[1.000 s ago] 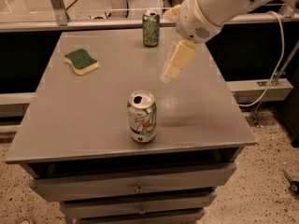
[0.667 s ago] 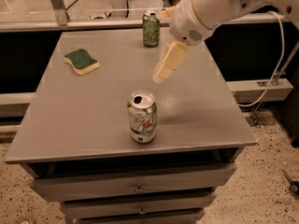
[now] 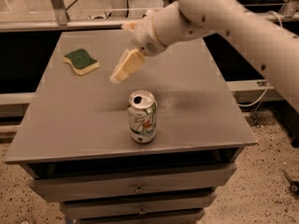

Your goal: Move sponge near 7up can

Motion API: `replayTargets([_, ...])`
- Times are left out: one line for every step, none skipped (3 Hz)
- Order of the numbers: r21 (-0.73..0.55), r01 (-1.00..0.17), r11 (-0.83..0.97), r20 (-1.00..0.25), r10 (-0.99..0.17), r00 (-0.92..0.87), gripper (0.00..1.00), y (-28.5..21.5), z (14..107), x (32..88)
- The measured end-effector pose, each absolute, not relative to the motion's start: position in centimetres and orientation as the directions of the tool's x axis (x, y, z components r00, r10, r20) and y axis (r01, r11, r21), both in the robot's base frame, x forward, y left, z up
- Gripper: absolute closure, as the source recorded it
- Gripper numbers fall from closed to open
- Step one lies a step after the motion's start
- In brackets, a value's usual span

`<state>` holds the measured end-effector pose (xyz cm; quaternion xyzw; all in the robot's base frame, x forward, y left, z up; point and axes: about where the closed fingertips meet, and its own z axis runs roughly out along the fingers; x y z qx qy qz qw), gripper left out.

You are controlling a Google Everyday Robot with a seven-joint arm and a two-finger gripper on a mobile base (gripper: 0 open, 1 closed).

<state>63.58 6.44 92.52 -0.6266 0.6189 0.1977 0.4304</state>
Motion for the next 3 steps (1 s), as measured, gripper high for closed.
replayTargets([-0.206,-0.965,0.164,-0.858,-0.505,0.097,0.0,11.2,91.0,65.3])
replayTargets([-0.16,-0.966,0.202,-0.898,-0.436,0.058,0.0,14.8,89.7,66.8])
replayTargets([-0.15,-0.957,0.249,-0.914,-0.405,0.038,0.0,16.9,88.6,69.0])
